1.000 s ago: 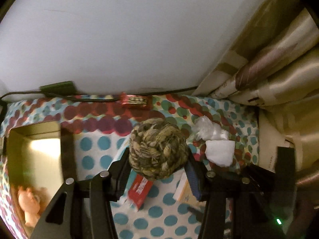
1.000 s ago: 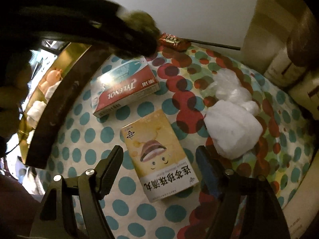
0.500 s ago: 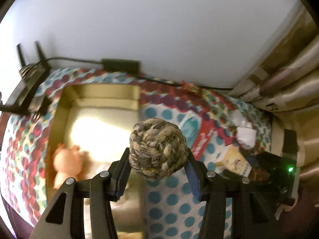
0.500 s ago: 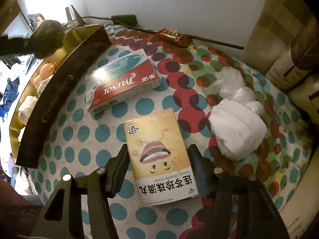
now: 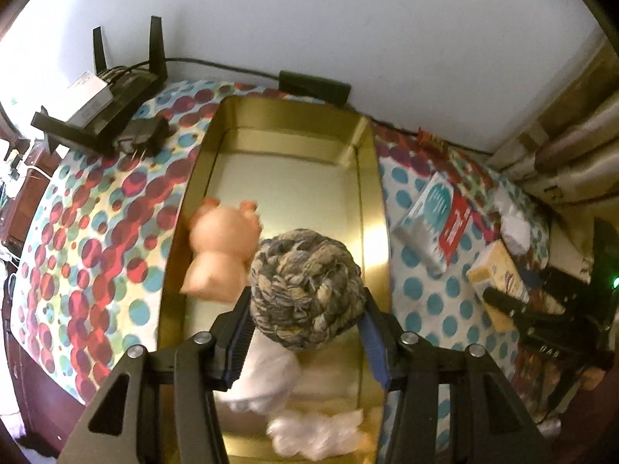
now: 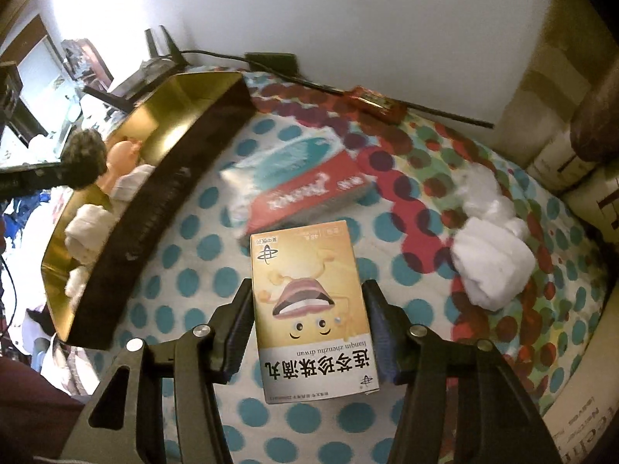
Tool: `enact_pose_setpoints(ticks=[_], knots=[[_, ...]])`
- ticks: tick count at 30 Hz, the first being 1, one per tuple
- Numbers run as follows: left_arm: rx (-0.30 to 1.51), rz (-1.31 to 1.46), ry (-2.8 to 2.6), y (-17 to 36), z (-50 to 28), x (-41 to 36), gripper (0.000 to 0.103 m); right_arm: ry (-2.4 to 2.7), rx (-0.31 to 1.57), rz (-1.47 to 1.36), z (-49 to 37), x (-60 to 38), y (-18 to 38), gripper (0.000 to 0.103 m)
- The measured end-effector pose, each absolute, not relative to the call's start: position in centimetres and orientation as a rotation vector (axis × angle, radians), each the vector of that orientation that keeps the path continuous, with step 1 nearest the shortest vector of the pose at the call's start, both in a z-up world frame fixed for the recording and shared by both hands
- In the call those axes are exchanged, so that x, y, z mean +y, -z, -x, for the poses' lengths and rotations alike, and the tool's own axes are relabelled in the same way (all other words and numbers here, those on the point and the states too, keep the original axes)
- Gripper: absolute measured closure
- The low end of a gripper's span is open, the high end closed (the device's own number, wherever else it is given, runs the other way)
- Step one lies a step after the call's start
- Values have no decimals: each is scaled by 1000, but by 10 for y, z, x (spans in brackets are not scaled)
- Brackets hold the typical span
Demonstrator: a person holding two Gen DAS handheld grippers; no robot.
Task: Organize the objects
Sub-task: 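Carry the rope ball over the tray with the left gripper while the right gripper grasps the yellow medicine box, then release the rope ball in the tray with the left gripper while the right gripper lowers the yellow box in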
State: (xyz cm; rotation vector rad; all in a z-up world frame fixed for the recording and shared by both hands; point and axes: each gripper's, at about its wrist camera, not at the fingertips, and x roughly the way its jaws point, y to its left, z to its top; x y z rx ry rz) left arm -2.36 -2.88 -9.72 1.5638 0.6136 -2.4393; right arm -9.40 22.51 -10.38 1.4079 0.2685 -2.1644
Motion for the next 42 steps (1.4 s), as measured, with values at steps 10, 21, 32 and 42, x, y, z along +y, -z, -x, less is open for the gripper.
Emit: enact_pose_setpoints(ticks=[10,21,32,42], knots=[[605,-1612,2430,111,-3,-41,51,2129,286,-1333,71,180,84,50],[548,-1674,2461,118,-33,-46,51,2110,293,-1272,55,142,70,50],[545,-1641,2519,115,-24,-52,51,2111,302,-1228,51,114,59,50],[560,-1711,2554,135,17,-48,51,2138,320,-1209,49,102,50,50]])
